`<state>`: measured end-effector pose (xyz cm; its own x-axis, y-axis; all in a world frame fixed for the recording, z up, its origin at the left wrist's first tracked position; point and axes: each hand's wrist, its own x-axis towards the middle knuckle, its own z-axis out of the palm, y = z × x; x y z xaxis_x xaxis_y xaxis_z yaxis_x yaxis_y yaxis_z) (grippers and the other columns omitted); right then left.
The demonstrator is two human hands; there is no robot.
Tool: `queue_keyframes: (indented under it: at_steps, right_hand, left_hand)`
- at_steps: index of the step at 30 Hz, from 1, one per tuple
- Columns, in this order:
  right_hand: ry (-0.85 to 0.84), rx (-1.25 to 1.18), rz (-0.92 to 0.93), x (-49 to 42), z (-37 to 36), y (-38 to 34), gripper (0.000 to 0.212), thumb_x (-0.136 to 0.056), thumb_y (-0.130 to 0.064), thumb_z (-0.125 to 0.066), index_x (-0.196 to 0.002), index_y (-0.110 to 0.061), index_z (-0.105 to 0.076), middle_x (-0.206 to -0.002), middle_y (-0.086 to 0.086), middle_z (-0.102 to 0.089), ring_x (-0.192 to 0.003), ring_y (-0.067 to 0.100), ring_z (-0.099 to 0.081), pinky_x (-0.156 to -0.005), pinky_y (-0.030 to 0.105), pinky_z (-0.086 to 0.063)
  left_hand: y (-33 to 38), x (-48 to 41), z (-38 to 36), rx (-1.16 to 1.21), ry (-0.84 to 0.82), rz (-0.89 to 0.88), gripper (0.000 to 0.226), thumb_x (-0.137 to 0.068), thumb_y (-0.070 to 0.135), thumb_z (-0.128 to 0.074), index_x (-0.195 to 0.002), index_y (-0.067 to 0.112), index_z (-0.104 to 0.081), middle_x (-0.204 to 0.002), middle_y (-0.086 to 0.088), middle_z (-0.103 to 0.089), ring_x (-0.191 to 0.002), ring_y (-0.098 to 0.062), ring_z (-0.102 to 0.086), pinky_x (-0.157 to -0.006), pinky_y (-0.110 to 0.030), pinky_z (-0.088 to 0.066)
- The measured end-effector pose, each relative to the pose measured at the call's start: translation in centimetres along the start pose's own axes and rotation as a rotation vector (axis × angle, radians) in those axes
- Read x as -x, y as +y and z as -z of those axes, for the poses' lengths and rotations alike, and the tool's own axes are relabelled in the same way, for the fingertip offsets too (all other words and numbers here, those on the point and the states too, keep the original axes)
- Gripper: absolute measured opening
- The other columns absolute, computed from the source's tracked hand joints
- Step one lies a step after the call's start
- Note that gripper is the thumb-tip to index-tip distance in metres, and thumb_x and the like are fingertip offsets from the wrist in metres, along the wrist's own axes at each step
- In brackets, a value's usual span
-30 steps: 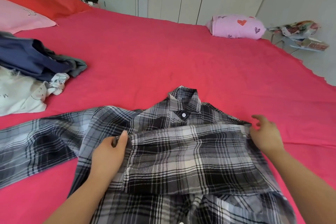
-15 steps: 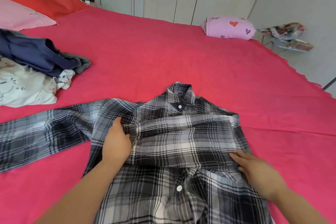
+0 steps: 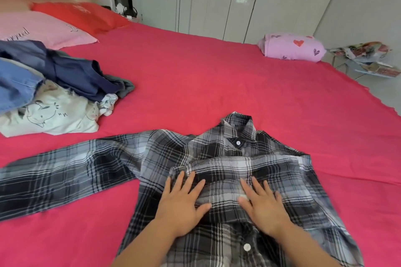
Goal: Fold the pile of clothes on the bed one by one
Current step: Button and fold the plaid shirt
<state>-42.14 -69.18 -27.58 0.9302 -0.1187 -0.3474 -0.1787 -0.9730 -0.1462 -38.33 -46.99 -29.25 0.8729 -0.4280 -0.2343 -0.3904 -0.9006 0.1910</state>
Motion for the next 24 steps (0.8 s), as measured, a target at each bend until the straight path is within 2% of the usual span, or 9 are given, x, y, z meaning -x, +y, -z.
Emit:
queue_keyframes:
  at_steps: [2, 4, 6, 8, 10, 13, 15, 19, 24]
  right_hand:
    - [0.073, -0.028, -0.007, -0.1, 0.6, -1.2, 0.066, -0.090, -0.064, -0.017, -0.147, -0.039, 0.003, -0.158, -0.003, 0.004, -0.145, 0.026, 0.007, -0.115, 0.051, -0.004]
    - [0.127, -0.025, 0.042, -0.3, 0.8, -2.7, 0.062, -0.093, -0.058, -0.025, -0.147, -0.040, 0.002, -0.158, -0.005, 0.003, -0.145, 0.024, 0.007, -0.116, 0.048, -0.006]
    - [0.112, -0.014, 0.079, -0.4, 0.6, -4.4, 0.061, -0.094, -0.057, -0.025, -0.146, -0.041, 0.001, -0.158, -0.006, 0.004, -0.145, 0.024, 0.007, -0.116, 0.048, -0.007]
    - [0.092, -0.002, 0.089, -0.7, 0.3, -6.1, 0.060, -0.094, -0.056, -0.025, -0.147, -0.041, 0.000, -0.158, -0.006, 0.003, -0.145, 0.025, 0.005, -0.116, 0.047, -0.008]
    - [0.091, -0.006, 0.103, -1.0, 0.4, -8.0, 0.059, -0.094, -0.055, -0.025, -0.147, -0.041, -0.002, -0.158, -0.005, 0.001, -0.146, 0.025, 0.002, -0.117, 0.047, -0.010]
    - [0.087, -0.003, 0.191, -1.5, 0.3, -11.5, 0.059, -0.095, -0.055, -0.025, -0.147, -0.041, 0.000, -0.158, -0.004, 0.000, -0.146, 0.024, 0.002, -0.117, 0.047, -0.010]
    - [0.103, 0.016, 0.277, -1.9, 0.1, -14.1, 0.059, -0.096, -0.054, -0.025, -0.146, -0.042, 0.003, -0.158, -0.005, 0.004, -0.146, 0.023, 0.005, -0.116, 0.046, -0.008]
    - [0.106, 0.085, 0.298, -2.9, -1.2, -17.4, 0.058, -0.095, -0.055, -0.017, -0.145, -0.041, 0.007, -0.158, -0.003, 0.008, -0.145, 0.026, 0.009, -0.115, 0.049, -0.006]
    - [0.077, 0.163, 0.230, -3.4, -2.8, -17.9, 0.056, -0.094, -0.055, -0.010, -0.145, -0.042, 0.008, -0.158, -0.005, 0.005, -0.146, 0.024, 0.006, -0.116, 0.047, -0.009]
  left_hand:
    - [0.1, 0.3, 0.5, 0.008, -0.006, -0.008, 0.078, -0.080, 0.075, -0.004, -0.147, 0.037, 0.005, -0.155, 0.007, 0.018, -0.142, -0.020, 0.021, -0.112, -0.046, 0.017]
    - [-0.4, 0.8, 1.3, 0.036, 0.036, -0.038, 0.092, -0.068, 0.078, 0.004, -0.148, 0.032, 0.001, -0.156, 0.006, 0.014, -0.143, -0.019, 0.018, -0.111, -0.043, 0.017]
    - [-1.7, 1.5, 2.0, 0.078, 0.116, -0.035, 0.101, -0.061, 0.079, 0.007, -0.149, 0.029, -0.002, -0.157, 0.005, 0.008, -0.144, -0.018, 0.014, -0.109, -0.036, 0.017]
    - [-3.9, 2.3, 2.8, 0.102, 0.218, 0.023, 0.087, -0.077, 0.076, -0.008, -0.149, 0.027, -0.005, -0.158, 0.003, 0.001, -0.145, -0.018, 0.007, -0.111, -0.033, 0.014]
    - [-6.5, 3.0, 3.4, 0.107, 0.291, 0.105, 0.073, -0.089, 0.063, -0.019, -0.149, 0.025, -0.007, -0.158, 0.001, -0.002, -0.145, -0.018, 0.004, -0.115, -0.036, 0.008]
    - [-10.7, 4.5, 4.6, 0.100, 0.360, 0.283, 0.061, -0.096, 0.052, -0.028, -0.149, 0.026, -0.011, -0.158, 0.001, -0.007, -0.145, -0.020, 0.000, -0.116, -0.040, 0.002]
    - [-14.3, 6.0, 5.4, 0.081, 0.409, 0.463, 0.058, -0.097, 0.047, -0.030, -0.148, 0.026, -0.014, -0.157, -0.001, -0.010, -0.145, -0.024, -0.002, -0.116, -0.044, 0.001]
    - [-21.8, 10.7, 5.7, 0.153, 0.426, 0.785, 0.058, -0.097, 0.046, -0.032, -0.148, 0.024, -0.016, -0.157, -0.002, -0.013, -0.145, -0.029, -0.001, -0.115, -0.049, -0.003]
    - [-26.2, 14.2, 4.4, 0.270, 0.399, 0.925, 0.059, -0.096, 0.047, -0.036, -0.148, 0.028, -0.016, -0.156, -0.004, -0.014, -0.143, -0.032, -0.008, -0.115, -0.048, -0.012]
